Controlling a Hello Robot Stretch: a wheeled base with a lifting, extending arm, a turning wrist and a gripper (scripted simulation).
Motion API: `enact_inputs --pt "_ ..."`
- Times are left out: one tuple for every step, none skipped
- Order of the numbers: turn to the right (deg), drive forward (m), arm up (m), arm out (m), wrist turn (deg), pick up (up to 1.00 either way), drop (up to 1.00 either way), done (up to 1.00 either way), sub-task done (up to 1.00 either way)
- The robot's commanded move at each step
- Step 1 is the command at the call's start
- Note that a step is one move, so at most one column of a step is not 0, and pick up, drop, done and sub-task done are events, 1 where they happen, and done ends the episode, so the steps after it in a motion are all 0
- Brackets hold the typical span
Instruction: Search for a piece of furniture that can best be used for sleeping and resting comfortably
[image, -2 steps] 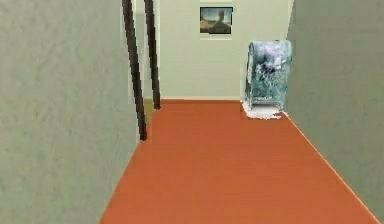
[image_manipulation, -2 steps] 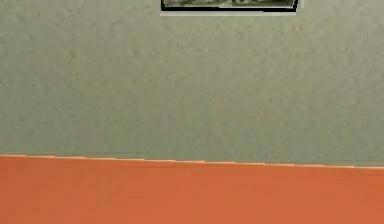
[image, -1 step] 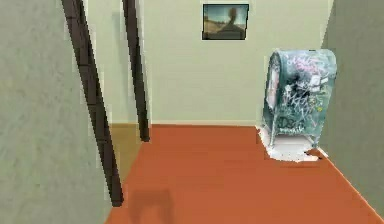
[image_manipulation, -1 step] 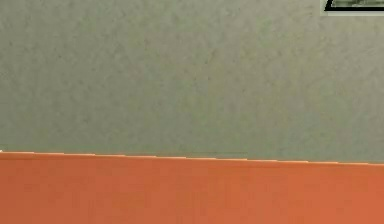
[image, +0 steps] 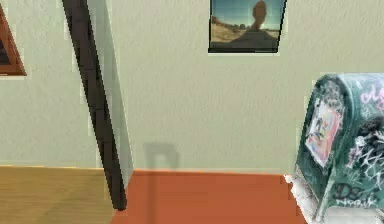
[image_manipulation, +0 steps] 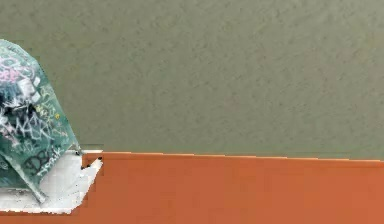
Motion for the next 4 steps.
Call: enact_inputs --pt "-3.0 0.00 0.00 0.00 0.0 0.00 0.00 0.00 0.00" --pt "0.0 0.70 0.00 0.00 0.0 0.00 0.00 0.00 0.00" --pt "-45.0 0.00 0.00 0.00 0.0 0.00 0.00 0.00 0.00" --pt "-30.0 0.00 0.00 0.00 0.0 0.00 0.00 0.00 0.00"
